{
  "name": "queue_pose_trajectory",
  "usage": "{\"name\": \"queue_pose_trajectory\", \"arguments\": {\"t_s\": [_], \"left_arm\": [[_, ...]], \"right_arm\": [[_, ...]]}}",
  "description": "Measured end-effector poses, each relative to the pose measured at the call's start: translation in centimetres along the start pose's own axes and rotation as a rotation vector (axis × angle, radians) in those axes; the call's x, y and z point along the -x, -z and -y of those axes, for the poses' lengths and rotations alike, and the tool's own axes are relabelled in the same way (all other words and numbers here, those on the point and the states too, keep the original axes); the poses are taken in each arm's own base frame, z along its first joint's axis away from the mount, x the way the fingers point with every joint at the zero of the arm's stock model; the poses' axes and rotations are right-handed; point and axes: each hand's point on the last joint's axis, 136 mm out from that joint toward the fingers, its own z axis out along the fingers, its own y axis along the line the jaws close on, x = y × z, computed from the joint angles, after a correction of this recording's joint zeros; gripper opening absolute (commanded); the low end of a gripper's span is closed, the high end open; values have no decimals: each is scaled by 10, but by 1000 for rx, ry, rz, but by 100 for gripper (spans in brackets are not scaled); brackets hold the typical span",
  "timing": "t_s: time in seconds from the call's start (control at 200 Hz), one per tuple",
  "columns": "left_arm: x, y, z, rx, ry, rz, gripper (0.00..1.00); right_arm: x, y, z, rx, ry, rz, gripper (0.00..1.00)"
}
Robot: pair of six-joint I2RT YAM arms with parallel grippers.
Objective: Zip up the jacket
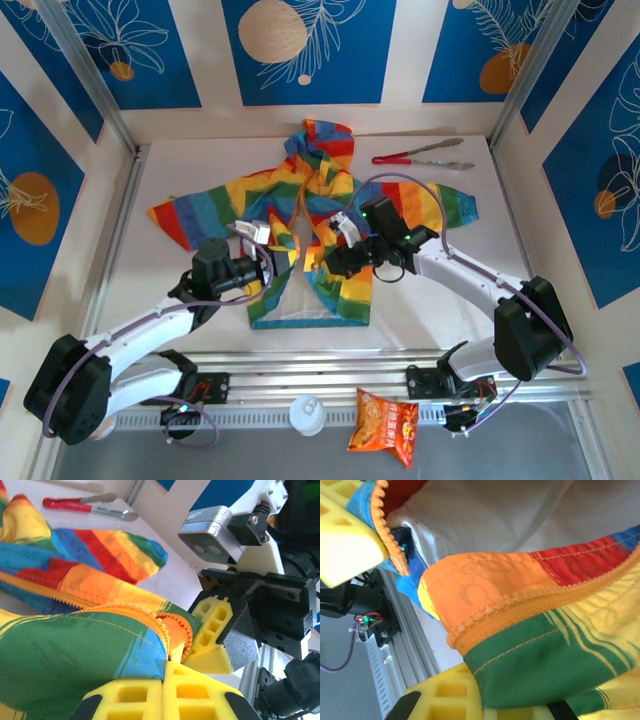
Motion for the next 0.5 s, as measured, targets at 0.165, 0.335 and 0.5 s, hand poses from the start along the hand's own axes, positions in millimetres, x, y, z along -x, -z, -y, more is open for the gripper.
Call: {"name": "queue_pose_trajectory", "arguments": {"t_s": [0.165, 0.335, 0.5], "left_arm": [[1, 0, 13, -96, -85, 40, 0], [-4, -2, 16, -141, -105, 44, 0], [5, -1, 22, -161, -133, 83, 0]], "right_arm": [[11, 9, -2, 51, -21, 21, 0], [6, 5, 3, 74, -71, -12, 0], [1, 1, 5, 81, -114, -41, 0]]}}
